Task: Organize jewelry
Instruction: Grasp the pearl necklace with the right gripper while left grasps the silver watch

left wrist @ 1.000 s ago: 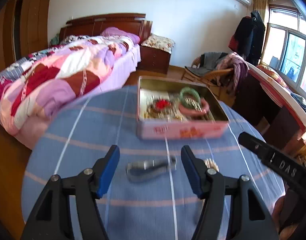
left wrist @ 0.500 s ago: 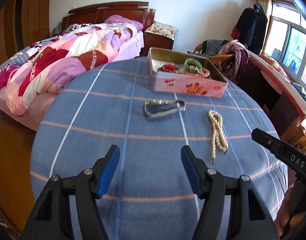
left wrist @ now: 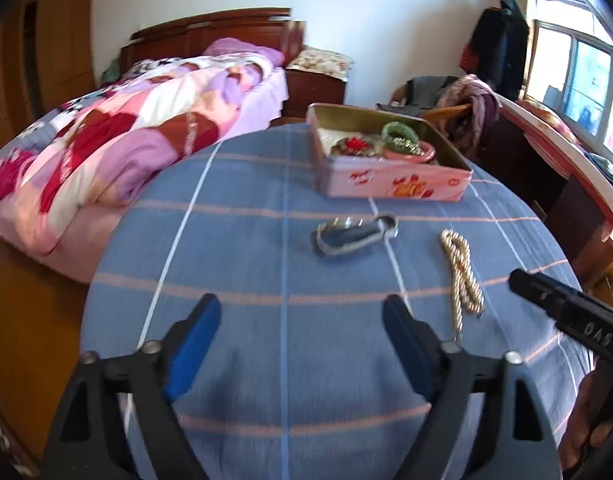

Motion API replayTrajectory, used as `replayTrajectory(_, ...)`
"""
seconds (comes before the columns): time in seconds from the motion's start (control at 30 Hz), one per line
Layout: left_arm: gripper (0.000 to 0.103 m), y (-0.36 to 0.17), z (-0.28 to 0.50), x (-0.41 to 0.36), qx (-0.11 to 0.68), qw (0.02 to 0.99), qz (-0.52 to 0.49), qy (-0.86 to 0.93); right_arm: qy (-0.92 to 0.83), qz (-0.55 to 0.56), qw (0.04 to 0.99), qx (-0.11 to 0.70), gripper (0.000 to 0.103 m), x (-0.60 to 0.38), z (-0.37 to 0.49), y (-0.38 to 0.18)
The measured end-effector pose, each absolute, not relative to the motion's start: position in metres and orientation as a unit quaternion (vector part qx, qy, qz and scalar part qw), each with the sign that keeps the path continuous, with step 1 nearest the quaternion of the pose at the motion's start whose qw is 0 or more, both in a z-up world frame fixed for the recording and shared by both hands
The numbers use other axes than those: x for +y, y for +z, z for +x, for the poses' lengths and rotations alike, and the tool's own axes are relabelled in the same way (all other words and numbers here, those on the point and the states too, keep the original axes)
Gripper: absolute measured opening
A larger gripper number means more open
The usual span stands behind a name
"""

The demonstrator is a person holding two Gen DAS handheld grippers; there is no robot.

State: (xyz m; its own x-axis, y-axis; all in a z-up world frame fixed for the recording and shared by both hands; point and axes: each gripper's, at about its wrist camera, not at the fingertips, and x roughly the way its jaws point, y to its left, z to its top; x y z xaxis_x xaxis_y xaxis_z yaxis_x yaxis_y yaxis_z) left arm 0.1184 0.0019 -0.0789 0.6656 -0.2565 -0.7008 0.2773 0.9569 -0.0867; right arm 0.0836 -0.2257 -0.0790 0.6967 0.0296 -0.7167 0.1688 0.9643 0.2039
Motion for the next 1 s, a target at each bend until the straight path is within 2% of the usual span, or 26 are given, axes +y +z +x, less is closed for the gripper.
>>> replayTrajectory(0.07, 0.094, -0.074, 0.132, -0.006, 0.376, 0.910, 0.030, -0.169, -0.043, 0.117, 0.910, 0.396, 0.055, -0.222, 0.094, -0.083)
replayTrajectory(0.4, 0.094, -0.093, 0.177, -0.057, 0.375, 0.887, 0.157, -0.219, -0.036, 0.130, 0.902, 0.411, 0.055, -0.221, 0.111, -0.095)
replayTrajectory(0.43, 0.088, -0.096, 0.179, -0.058, 0.379, 0.885, 0.161, -0.217, -0.035, 0.128, 0.901, 0.412, 0.055, -0.220, 0.113, -0.095)
replayTrajectory(0.47, 0.074, -0.101, 0.182, -0.060, 0.391, 0.880, 0.163, -0.216, -0.034, 0.123, 0.901, 0.415, 0.055, -0.218, 0.116, -0.096)
replayTrajectory(0.57, 0.054, -0.102, 0.188, -0.055, 0.414, 0.871, 0.133, -0.230, -0.026, 0.117, 0.898, 0.423, 0.055, -0.213, 0.124, -0.099)
replayTrajectory(0.7, 0.039, -0.101, 0.188, -0.050, 0.423, 0.870, 0.099, -0.235, -0.034, 0.092, 0.896, 0.434, 0.055, -0.200, 0.139, -0.102)
replayTrajectory(0.77, 0.025, -0.100, 0.184, -0.052, 0.419, 0.871, 0.098, -0.236, -0.036, 0.072, 0.897, 0.435, 0.055, -0.192, 0.144, -0.103)
replayTrajectory(0.8, 0.024, -0.100, 0.184, -0.053, 0.419, 0.872, 0.095, -0.236, -0.037, 0.065, 0.898, 0.434, 0.055, -0.189, 0.145, -0.103)
replayTrajectory(0.83, 0.023, -0.100, 0.183, -0.054, 0.419, 0.873, 0.092, -0.233, -0.036, 0.060, 0.898, 0.434, 0.054, -0.186, 0.146, -0.103)
replayTrajectory(0.87, 0.023, -0.100, 0.182, -0.053, 0.420, 0.873, 0.087, -0.232, -0.037, 0.054, 0.899, 0.433, 0.046, -0.183, 0.145, -0.103)
replayTrajectory(0.9, 0.022, -0.100, 0.182, -0.051, 0.423, 0.872, 0.075, -0.233, -0.037, 0.046, 0.900, 0.432, 0.029, -0.181, 0.144, -0.104)
replayTrajectory(0.93, 0.022, -0.100, 0.185, -0.050, 0.428, 0.870, 0.065, -0.236, -0.039, 0.037, 0.900, 0.433, 0.021, -0.180, 0.143, -0.104)
replayTrajectory(1.0, 0.022, -0.100, 0.186, -0.045, 0.439, 0.864, 0.031, -0.244, -0.031, 0.036, 0.899, 0.436, 0.014, -0.182, 0.142, -0.103)
